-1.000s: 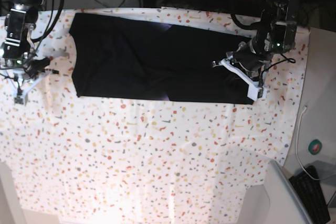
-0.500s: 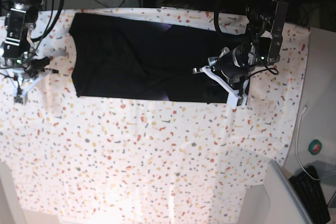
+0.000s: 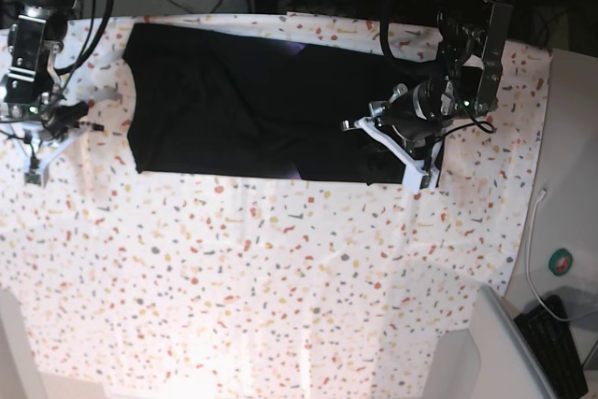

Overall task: Layout the t-shirt on the table in an organized manner, then fold the t-shirt properly
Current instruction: 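Lift the strip end with the left gripper and fold it toward the right gripper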

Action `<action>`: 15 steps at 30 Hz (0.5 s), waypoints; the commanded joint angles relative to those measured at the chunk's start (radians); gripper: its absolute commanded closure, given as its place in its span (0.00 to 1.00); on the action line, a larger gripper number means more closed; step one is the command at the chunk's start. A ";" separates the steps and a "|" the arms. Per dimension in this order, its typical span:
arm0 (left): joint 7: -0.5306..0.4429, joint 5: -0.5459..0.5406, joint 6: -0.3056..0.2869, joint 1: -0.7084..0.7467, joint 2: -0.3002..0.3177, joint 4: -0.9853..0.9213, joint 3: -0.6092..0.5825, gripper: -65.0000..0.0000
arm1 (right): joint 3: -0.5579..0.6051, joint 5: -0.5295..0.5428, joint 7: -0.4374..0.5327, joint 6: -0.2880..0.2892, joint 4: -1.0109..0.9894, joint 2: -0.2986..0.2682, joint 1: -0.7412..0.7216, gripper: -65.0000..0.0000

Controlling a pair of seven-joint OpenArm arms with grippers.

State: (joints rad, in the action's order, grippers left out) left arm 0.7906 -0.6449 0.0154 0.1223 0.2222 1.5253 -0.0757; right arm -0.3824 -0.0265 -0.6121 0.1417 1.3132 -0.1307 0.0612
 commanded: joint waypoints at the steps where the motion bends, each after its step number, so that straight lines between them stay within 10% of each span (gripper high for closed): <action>1: -0.010 -0.016 -0.007 -0.011 0.006 0.016 0.001 1.00 | -0.003 0.000 0.019 0.000 0.013 -0.013 -0.014 1.00; 15: -0.007 -0.016 -0.007 -0.003 0.009 0.024 0.001 1.00 | -0.005 0.000 0.019 0.000 0.013 -0.013 -0.014 1.00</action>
State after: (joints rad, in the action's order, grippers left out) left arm 0.7914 -0.6456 0.0154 0.1284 0.2234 1.5272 -0.0757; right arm -0.3824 -0.0265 -0.6121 0.1417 1.3132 -0.1307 0.0616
